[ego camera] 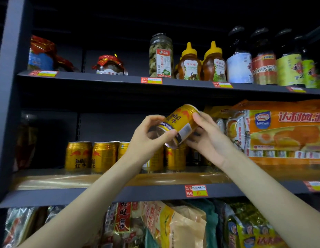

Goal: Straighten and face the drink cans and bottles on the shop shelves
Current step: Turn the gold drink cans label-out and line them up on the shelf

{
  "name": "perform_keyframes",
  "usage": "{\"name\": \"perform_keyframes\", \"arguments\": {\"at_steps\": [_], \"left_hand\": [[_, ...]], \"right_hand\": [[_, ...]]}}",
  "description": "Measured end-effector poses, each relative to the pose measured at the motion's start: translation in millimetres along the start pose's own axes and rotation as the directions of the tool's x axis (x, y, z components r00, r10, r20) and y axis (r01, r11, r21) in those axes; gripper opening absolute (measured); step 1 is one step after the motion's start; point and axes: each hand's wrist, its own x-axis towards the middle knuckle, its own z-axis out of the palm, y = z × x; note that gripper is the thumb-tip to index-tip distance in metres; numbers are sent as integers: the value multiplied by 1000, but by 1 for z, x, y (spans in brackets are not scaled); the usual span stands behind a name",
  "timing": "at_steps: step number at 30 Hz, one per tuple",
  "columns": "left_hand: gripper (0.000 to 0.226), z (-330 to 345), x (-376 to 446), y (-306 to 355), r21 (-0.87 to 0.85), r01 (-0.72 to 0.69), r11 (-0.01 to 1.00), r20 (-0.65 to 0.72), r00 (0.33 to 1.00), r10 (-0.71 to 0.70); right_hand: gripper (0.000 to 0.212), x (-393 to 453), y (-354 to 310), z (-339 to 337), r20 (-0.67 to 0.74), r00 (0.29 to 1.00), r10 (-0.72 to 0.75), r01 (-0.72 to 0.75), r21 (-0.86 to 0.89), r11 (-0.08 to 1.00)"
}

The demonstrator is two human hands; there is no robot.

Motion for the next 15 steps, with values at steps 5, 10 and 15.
{"name": "perform_keyframes", "arguments": {"at_steps": [5, 10, 15], "left_hand": [[75, -23, -17, 3, 239, -168, 956, 100, 984, 147], [63, -83, -31, 8, 265, -77, 961, 63, 996, 62], [32, -169, -53, 16, 401, 53, 914, -211, 977, 36]], "right_hand": [[39, 11, 14, 26, 0, 976, 216, -216, 61, 975], [40, 30, 34, 71, 72, 966, 249, -249, -15, 968], [9, 49, 47, 131, 210, 966, 151, -121, -152, 981]]}}
